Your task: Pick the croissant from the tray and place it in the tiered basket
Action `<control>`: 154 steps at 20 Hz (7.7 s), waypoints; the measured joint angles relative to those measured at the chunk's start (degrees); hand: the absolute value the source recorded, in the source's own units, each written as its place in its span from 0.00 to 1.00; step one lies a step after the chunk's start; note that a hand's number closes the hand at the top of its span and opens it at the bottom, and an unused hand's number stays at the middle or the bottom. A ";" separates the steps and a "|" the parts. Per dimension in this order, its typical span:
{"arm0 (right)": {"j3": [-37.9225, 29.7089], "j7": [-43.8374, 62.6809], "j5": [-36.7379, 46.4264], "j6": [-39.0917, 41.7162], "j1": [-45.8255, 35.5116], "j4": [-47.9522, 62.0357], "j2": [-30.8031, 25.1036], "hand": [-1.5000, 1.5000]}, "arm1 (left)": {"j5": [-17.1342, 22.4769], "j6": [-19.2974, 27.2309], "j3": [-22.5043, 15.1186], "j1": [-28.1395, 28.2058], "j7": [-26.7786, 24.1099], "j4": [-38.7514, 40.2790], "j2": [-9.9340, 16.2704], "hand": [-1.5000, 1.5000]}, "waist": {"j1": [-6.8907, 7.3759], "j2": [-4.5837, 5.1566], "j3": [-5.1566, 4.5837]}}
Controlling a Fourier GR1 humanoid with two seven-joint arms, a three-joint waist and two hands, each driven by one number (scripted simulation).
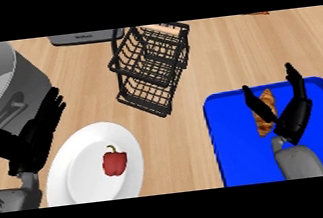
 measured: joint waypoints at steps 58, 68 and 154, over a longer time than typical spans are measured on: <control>3.80 64.38 48.66 52.78 -6.56 4.35 -0.49 1.00 | -3.23 -5.48 5.28 2.97 5.00 -4.24 -3.55 0.50 | -0.36 -0.47 -0.24; 7.03 50.23 47.95 55.91 -3.97 3.63 -6.14 1.00 | -3.79 -5.67 6.70 2.30 5.32 -4.09 -3.91 0.50 | -0.75 -0.94 -0.57; 13.73 36.96 19.66 12.51 -57.33 31.54 7.70 0.00 | -8.04 -9.87 9.49 -0.67 8.03 -4.34 -8.52 0.50 | 1.21 -0.24 0.30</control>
